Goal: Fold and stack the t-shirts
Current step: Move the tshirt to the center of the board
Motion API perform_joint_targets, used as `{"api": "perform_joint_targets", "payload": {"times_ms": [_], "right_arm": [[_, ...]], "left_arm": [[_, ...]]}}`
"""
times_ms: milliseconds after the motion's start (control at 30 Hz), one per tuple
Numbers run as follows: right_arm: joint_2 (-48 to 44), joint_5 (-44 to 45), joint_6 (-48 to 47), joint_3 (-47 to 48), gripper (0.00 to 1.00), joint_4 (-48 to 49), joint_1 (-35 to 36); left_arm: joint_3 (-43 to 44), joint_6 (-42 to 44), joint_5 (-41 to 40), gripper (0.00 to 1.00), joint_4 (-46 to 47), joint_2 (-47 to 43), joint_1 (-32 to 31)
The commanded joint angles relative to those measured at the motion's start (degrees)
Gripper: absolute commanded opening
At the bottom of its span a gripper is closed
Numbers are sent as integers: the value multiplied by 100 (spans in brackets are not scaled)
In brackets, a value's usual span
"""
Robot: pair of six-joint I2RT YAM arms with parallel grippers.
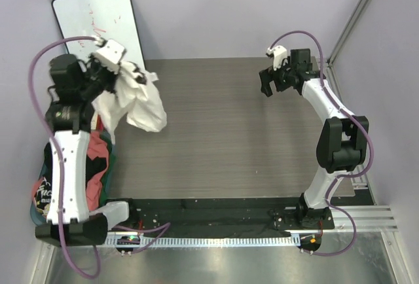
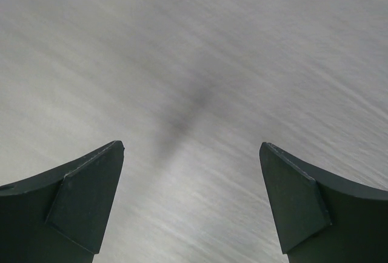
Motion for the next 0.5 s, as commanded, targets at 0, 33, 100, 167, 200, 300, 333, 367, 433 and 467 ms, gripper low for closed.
{"api": "perform_joint_targets", "payload": {"times_ms": [0,33,100,167,200,300,333,367,433,467], "right_arm": [[-192,1125,1097,280,100,1290,12],[-210,1440,1184,271,100,1414,12],[-245,1696,1238,297,100,1687,12],[-245,1969,1282,376,100,1767,21],[-289,2014,1308,394,100,1819,12],[-438,2181,1352,377,100,1916,21],[-473,2181,1352,324,100,1943,21],[-508,2172,1378,298,100,1969,21],[-544,2164,1352,227,100,1978,12],[-553,2137,1326,210,100,1952,21]], "left_arm": [[-457,252,747,0,1001,645,-1009],[-457,287,739,0,1167,838,-1159],[-240,235,782,0,1598,1468,-1546],[-2,-96,809,0,1967,1892,-1922],[208,-290,800,0,2526,2303,-2038],[787,-889,817,0,3189,2972,-2486],[965,-968,826,0,3208,3132,-2583],[1262,-1126,870,2,3208,3264,-2732],[1414,-1267,949,17,3208,3485,-2786],[1388,-1294,923,76,3199,3502,-2795]]}}
